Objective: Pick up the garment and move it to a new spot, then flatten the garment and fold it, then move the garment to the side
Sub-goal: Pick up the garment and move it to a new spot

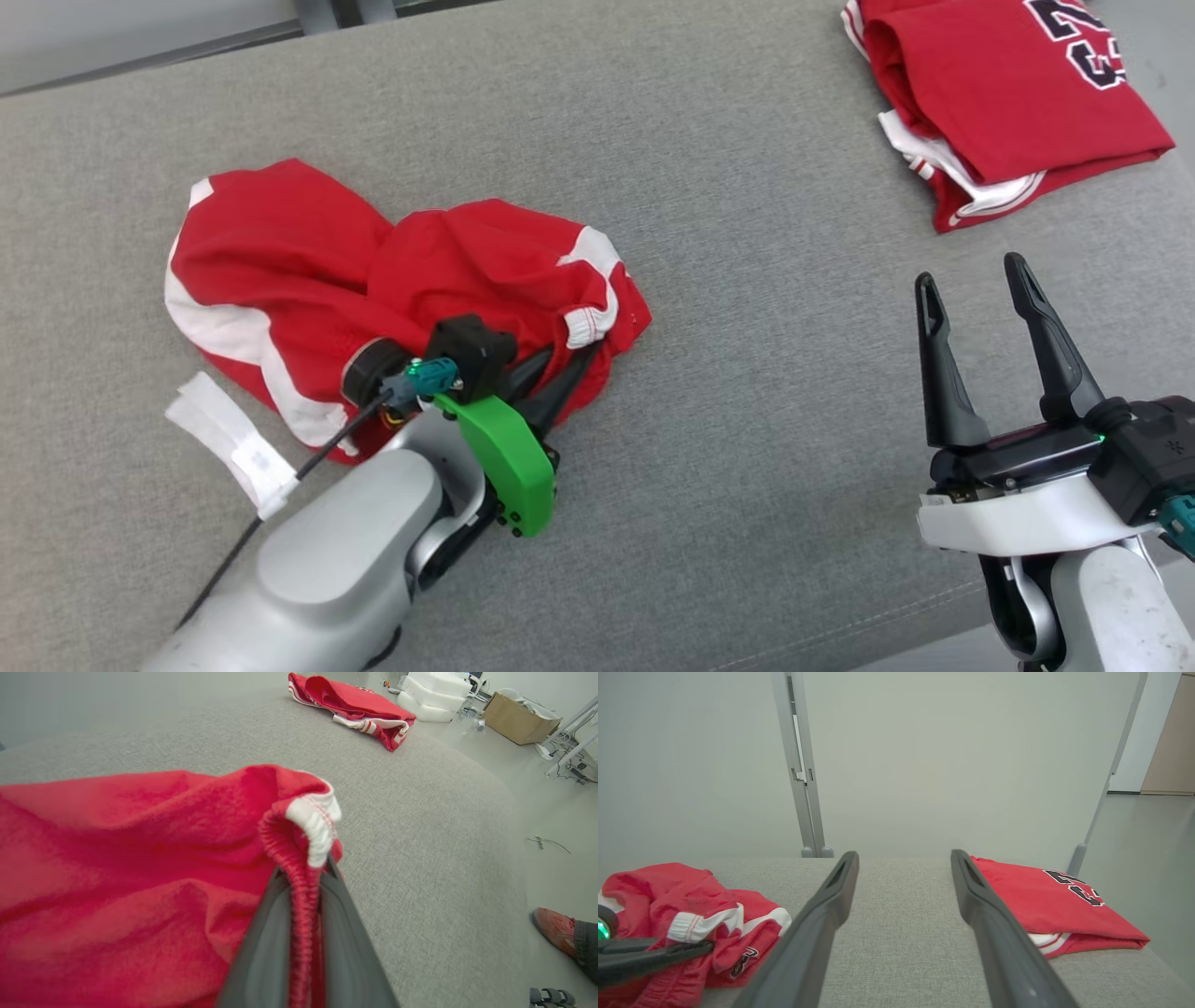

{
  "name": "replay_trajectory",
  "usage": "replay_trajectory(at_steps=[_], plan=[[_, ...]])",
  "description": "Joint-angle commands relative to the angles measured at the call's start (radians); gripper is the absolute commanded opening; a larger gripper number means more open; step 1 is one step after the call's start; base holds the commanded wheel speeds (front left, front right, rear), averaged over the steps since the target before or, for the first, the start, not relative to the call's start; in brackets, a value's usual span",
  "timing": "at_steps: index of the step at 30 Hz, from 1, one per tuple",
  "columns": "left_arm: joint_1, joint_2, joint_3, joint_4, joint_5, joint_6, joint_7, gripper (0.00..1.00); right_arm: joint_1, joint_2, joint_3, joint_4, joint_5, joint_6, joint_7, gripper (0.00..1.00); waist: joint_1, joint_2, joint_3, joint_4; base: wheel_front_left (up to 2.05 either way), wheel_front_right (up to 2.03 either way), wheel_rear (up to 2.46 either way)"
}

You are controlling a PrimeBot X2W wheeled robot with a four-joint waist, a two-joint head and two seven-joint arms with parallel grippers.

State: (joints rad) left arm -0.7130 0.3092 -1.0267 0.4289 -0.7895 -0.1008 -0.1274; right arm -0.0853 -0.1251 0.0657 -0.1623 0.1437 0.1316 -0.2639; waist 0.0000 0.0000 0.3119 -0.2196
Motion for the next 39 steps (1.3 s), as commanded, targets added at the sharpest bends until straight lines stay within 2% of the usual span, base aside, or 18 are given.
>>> replay_trajectory(at_steps=[1,2,3,4,9,13,18,24,27,31,32,33,37,39], plan=[[0.009,-0.013,0.003,0.021,-0.001,-0.005,-0.021,0.0,-0.011,0.003,0.004,0.001,-0.008,-0.002,0.0,1.0,0.0,0.0,0.013,0.024,0.0,0.0,0.0],[0.013,-0.028,0.002,0.043,-0.004,-0.007,-0.039,0.0,-0.011,0.003,0.011,0.007,-0.007,-0.002,0.0,1.0,0.0,0.0,0.009,0.033,0.0,0.0,0.0],[0.016,-0.038,0.003,0.059,-0.002,-0.007,-0.054,0.33,-0.011,0.003,0.017,0.012,-0.007,-0.002,0.0,1.0,0.0,0.0,0.002,0.039,0.0,0.0,0.0],[0.023,-0.054,0.006,0.08,-0.004,-0.006,-0.072,1.0,-0.008,0.004,0.026,0.02,-0.007,-0.002,0.0,1.0,0.0,0.0,-0.011,0.047,0.0,0.0,0.0],[0.084,-0.103,0.062,0.113,-0.031,0.027,-0.126,1.0,0.031,0.011,0.054,0.067,-0.006,-0.002,0.0,1.0,0.0,0.0,-0.111,0.08,0.0,0.0,0.0],[0.173,-0.116,0.146,0.054,-0.017,0.071,-0.138,1.0,0.069,0.017,0.059,0.092,-0.009,-0.002,0.0,1.0,0.0,0.0,-0.198,0.118,0.0,0.0,0.0],[0.369,-0.12,0.339,-0.121,0.092,0.163,-0.137,1.0,0.117,0.027,0.047,0.127,-0.017,-0.002,0.0,1.0,0.0,0.0,-0.284,0.179,0.0,0.0,0.0],[0.596,-0.17,0.581,-0.273,0.208,0.204,-0.137,1.0,0.15,0.052,0.008,0.166,-0.045,-0.002,0.0,1.0,0.0,0.0,-0.343,0.248,0.0,0.0,0.0],[0.697,-0.197,0.681,-0.334,0.3,0.196,-0.138,1.0,0.167,0.063,0.005,0.179,-0.032,-0.002,0.0,1.0,0.0,0.0,-0.371,0.271,0.0,0.0,0.0],[0.814,-0.232,0.799,-0.424,0.388,0.14,-0.138,1.0,0.184,0.069,-0.005,0.187,-0.035,-0.002,0.0,1.0,0.0,0.0,-0.405,0.287,0.0,0.0,0.0],[0.84,-0.237,0.832,-0.443,0.412,0.138,-0.137,1.0,0.19,0.07,-0.005,0.189,-0.038,-0.002,0.0,1.0,0.0,0.0,-0.412,0.287,0.0,0.0,0.0],[0.894,-0.249,0.888,-0.483,0.45,0.121,-0.137,1.0,0.198,0.071,-0.006,0.187,-0.04,-0.002,0.0,1.0,0.0,0.0,-0.424,0.287,0.0,0.0,0.0],[0.964,-0.258,0.936,-0.547,0.523,0.07,-0.137,1.0,0.221,0.073,-0.014,0.174,-0.022,-0.002,0.0,1.0,0.0,0.0,-0.441,0.284,0.0,0.0,0.0],[0.993,-0.258,0.942,-0.563,0.537,0.065,-0.136,1.0,0.24,0.074,-0.004,0.171,-0.026,-0.002,0.0,1.0,0.0,0.0,-0.449,0.281,0.0,0.0,0.0]])
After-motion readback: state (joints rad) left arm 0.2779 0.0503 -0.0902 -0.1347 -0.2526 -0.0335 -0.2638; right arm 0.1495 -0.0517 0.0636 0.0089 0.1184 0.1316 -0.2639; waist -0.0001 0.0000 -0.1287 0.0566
